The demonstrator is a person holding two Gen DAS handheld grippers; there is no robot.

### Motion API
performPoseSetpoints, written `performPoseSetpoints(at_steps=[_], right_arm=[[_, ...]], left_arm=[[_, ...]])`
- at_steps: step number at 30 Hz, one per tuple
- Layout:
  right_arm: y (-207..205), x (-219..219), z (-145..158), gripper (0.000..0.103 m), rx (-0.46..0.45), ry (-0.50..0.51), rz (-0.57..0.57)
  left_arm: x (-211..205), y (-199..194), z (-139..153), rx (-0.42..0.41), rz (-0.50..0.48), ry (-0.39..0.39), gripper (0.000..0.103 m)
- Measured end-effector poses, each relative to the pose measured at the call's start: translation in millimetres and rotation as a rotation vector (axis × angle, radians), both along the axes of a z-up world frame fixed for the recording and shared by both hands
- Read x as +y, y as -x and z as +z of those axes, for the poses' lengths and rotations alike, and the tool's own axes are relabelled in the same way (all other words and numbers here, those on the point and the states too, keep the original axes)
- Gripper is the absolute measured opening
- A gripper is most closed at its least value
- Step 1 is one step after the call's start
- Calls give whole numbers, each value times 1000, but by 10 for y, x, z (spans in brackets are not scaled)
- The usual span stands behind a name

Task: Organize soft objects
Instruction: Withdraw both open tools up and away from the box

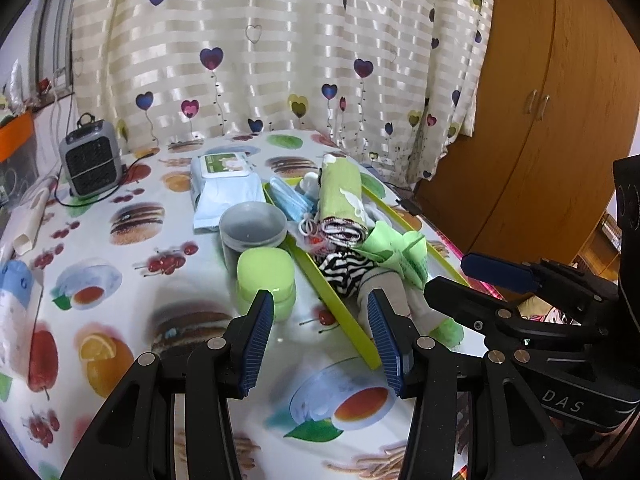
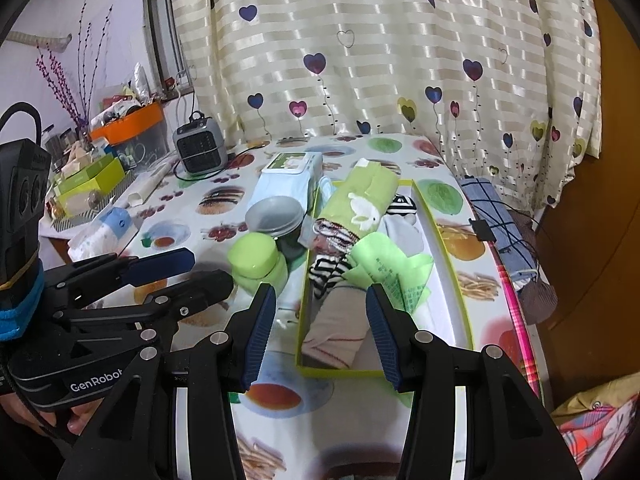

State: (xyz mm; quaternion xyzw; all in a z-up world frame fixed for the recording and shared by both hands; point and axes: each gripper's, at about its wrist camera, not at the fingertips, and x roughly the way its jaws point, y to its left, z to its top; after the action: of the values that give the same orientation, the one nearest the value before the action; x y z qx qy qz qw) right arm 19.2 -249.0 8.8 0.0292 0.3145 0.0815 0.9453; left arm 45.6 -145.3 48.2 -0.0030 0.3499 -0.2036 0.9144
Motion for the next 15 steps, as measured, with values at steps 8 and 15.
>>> performPoseSetpoints(at_steps=[8, 15], right_arm=[[13, 36, -55, 48, 8, 7, 8], [-47, 24, -123, 48, 24, 3, 11]], left_arm=[[23, 27, -77, 12, 24, 2, 48], [6, -10, -128, 8, 49, -28, 48]])
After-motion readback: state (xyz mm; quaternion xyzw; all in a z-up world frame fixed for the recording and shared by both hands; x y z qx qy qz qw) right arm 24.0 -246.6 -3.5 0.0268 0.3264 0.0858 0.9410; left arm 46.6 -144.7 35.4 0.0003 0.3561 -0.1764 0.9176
